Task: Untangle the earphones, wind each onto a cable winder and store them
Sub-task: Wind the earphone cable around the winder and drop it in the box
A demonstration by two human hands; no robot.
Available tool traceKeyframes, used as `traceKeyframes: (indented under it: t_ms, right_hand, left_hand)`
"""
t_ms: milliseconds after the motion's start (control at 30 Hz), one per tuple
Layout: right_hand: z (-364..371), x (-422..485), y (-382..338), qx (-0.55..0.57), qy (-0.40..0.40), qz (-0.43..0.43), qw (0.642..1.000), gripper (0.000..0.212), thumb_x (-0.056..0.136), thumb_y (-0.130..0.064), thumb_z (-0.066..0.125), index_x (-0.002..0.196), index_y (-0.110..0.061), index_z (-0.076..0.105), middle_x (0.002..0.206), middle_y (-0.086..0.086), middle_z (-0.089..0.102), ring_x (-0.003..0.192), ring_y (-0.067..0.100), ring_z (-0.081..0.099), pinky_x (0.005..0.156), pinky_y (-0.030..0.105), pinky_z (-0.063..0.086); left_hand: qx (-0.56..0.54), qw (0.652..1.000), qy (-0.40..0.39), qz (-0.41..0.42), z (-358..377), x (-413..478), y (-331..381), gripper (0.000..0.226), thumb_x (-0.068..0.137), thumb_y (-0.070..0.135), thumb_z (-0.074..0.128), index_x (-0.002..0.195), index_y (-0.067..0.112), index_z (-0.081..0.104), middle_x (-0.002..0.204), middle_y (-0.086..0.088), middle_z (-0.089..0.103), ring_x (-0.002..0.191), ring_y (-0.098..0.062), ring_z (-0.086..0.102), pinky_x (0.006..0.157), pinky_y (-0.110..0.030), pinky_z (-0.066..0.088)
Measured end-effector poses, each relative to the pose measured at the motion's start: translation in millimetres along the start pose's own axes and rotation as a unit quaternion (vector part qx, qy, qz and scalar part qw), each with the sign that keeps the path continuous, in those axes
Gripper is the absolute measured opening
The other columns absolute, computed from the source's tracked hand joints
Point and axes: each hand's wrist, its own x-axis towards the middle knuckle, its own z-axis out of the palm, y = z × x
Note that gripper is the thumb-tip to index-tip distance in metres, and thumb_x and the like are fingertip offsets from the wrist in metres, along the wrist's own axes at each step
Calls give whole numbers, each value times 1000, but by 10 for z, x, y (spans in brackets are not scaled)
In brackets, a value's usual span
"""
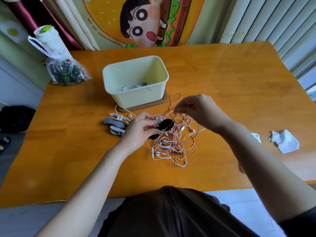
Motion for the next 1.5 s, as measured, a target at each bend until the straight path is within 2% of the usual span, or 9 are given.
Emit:
traceKeyframes:
  t_ms: [133, 400, 567, 800, 1000, 1133, 1200, 1333, 1500]
  right_hand:
    - [60, 15, 52, 47, 53, 19, 997, 9, 86, -15, 67, 88, -14, 75, 80, -3, 70, 74, 9, 62, 68, 10, 41]
    - [278, -64, 102, 232, 66, 85, 967, 8, 86, -18, 67, 80, -13, 70, 61, 5, 60, 47, 0, 44, 49, 12, 36]
    - [485, -137, -7, 312, 55, 114, 942, 16, 90, -16, 62, 75, -16, 66, 49, -8, 51, 43, 1, 42, 47, 13, 36]
    - [619, -185, -137, 342, 55, 125, 930, 25, 94, -16, 56, 69, -12, 61, 42, -12, 48, 40, 2, 41, 44, 13, 34]
    - [678, -230, -151, 263, 61, 129, 954, 22, 92, -22, 59, 70, -20, 61, 52, -8, 52, 44, 3, 43, 48, 19, 39]
    - [606, -241, -217, 216, 41, 105, 970, 18, 92, -22, 59, 75, -19, 63, 53, -15, 53, 43, -2, 48, 46, 9, 33]
    - [523, -216, -211, 186, 12, 97, 978, 21, 92, -24, 59, 72, -20, 64, 56, -14, 55, 43, 1, 47, 46, 12, 33]
    - [297, -156, -154, 172, -61, 104, 978, 25, 90, -27, 62, 82, -4, 71, 62, 0, 59, 43, 3, 39, 44, 17, 32]
    - [52, -22, -53, 93, -1, 88, 992, 23, 89, -28, 63, 69, -18, 67, 50, -11, 56, 43, 3, 38, 44, 15, 27]
  left_hand:
    - [-66, 996, -55, 25, 8, -46, 82, 43, 79, -6, 68, 120, 6, 61, 103, 9, 52, 94, 15, 55, 85, -7, 46]
    - [-349, 936, -24, 42, 5, -54, 233, 38, 68, 27, 76, 105, 20, 74, 110, -4, 62, 105, -8, 60, 87, -21, 48]
    - [-467, 884, 12, 17, 19, -17, 271, 31, 63, 29, 75, 94, 27, 78, 97, 7, 73, 97, -8, 66, 82, -21, 52]
    - [-559, 823, 102, -23, 27, 41, 243, 39, 70, 24, 71, 108, 16, 71, 118, -7, 66, 110, -21, 63, 87, -28, 54]
    - [-472, 859, 189, -70, 81, 78, 212, 25, 89, 9, 59, 113, 16, 64, 110, 0, 70, 105, -13, 65, 85, -23, 53]
    - [-188, 951, 243, -22, 83, 88, 71, 31, 83, 6, 69, 113, 15, 68, 110, -2, 62, 93, 2, 63, 82, -12, 48]
    - [-88, 969, 232, 4, 88, 80, 36, 37, 82, 2, 70, 118, 6, 65, 107, -1, 56, 89, 2, 59, 78, -5, 46]
    - [-41, 980, 196, 4, 44, 58, -48, 41, 79, -2, 70, 120, -1, 62, 108, -4, 53, 89, 6, 54, 76, -2, 45]
    - [-70, 992, 105, -6, 93, -12, -61, 42, 80, -5, 68, 121, 1, 61, 104, 1, 53, 94, -1, 56, 80, -4, 46]
